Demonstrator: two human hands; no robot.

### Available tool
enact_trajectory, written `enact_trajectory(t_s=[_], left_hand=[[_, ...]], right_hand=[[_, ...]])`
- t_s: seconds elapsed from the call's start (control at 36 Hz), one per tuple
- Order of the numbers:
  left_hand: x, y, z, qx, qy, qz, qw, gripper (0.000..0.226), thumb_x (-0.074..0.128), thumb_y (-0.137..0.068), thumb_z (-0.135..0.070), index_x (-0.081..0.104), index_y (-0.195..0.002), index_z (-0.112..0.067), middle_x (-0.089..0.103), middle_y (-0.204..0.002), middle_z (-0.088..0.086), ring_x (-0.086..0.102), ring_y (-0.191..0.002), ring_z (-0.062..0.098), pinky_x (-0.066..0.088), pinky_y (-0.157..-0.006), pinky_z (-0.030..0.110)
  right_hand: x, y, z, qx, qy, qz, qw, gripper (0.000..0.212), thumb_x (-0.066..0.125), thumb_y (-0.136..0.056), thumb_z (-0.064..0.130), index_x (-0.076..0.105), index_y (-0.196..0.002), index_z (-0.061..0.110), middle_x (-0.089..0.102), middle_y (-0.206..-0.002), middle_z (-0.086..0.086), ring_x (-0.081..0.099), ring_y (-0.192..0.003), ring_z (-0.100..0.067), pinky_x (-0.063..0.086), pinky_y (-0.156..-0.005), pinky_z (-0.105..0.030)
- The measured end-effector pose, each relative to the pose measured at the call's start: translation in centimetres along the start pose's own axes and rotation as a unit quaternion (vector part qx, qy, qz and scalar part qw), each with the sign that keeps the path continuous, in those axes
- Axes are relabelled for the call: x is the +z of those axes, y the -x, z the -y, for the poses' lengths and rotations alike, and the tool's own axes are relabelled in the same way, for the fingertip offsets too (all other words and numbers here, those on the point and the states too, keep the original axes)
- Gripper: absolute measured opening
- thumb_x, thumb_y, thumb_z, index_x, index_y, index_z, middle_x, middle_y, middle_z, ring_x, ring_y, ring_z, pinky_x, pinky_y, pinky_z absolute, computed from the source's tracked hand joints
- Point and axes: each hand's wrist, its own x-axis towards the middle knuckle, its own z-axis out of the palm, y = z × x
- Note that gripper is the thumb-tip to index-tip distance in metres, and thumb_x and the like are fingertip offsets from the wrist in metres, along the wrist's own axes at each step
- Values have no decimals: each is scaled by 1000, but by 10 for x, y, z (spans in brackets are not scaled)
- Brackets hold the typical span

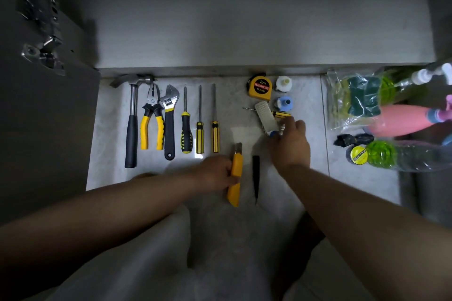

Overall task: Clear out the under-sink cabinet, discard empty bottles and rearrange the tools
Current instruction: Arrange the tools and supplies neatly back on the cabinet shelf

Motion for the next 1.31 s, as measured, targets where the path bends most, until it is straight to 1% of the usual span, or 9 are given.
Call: enact_trajectory(t_s=[0.11, 0.22, 0.42, 0.56, 0.64, 0.72, 0.86, 0.94, 1.31], left_hand=[[12, 6, 5, -18, -22, 18, 999, 27, 70, -94, -27, 60, -76, -11, 72, -96, 19, 68, -93, 31, 50, -79, 34], [18, 9, 7, -33, -21, 43, 998, 26, 67, -97, -26, 61, -77, -11, 70, -96, 17, 67, -93, 29, 50, -83, 35], [13, 8, 10, -46, 12, 25, 999, 30, 69, -95, -27, 70, -102, 2, 72, -105, 16, 68, -101, 28, 54, -93, 38], [12, 7, 9, -25, -24, 28, 999, 23, 68, -96, -28, 64, -84, -8, 67, -91, 11, 64, -88, 23, 51, -87, 37], [11, 8, 7, -18, -31, 31, 999, 29, 68, -96, -26, 55, -74, -13, 62, -88, 10, 60, -85, 22, 51, -86, 38], [8, 9, 6, -24, -8, 28, 999, 23, 69, -95, -26, 67, -93, -2, 71, -102, 17, 67, -97, 28, 53, -91, 40], [4, 10, 15, -21, 42, 14, 999, 26, 71, -94, -21, 68, -99, 4, 71, -109, 21, 68, -103, 33, 54, -93, 42], [4, 11, 25, -25, 35, 17, 999, 32, 71, -95, -24, 69, -106, 5, 71, -112, 19, 66, -106, 30, 52, -96, 41], [8, 7, 31, -34, -2, 55, 998, 32, 69, -96, -29, 72, -109, 0, 73, -110, 13, 68, -105, 25, 53, -98, 39]], right_hand=[[-11, -30, 1, -2, 52, 25, 998, 55, 66, -85, 10, 49, -136, 17, 49, -118, -13, 59, -90, -38, 46, -70, -38], [-9, -42, -3, -7, 93, 60, 994, 52, 68, -84, 14, 53, -133, 19, 56, -117, -13, 61, -99, -37, 52, -79, -43], [-12, -49, -8, -18, 169, 31, 985, 27, 60, -89, 12, 54, -116, 11, 63, -100, -14, 60, -83, -35, 48, -66, -38], [-13, -19, -16, -37, 182, -25, 982, 24, 63, -87, 24, 43, -95, 14, 62, -88, -12, 59, -70, -35, 36, -57, -35], [-7, 5, -12, -42, 159, -68, 984, 21, 58, -92, 26, 44, -101, 12, 63, -85, -11, 65, -71, -37, 33, -55, -33], [2, 21, 7, -73, 80, -71, 992, 16, 50, -99, 28, 46, -104, 14, 62, -80, -5, 64, -67, -33, 39, -54, -33], [18, 13, 54, -8, -39, 142, 989, 20, 56, -95, 31, 61, -104, 14, 71, -92, -8, 67, -90, -28, 56, -76, -38], [30, 3, 69, 40, -50, 208, 976, 20, 58, -91, 26, 69, -91, 9, 70, -86, -8, 68, -87, -26, 52, -69, -30], [31, 8, 52, 52, -66, 135, 987, 10, 60, -88, 27, 61, -94, 20, 67, -88, 0, 65, -82, -21, 58, -72, -36]])
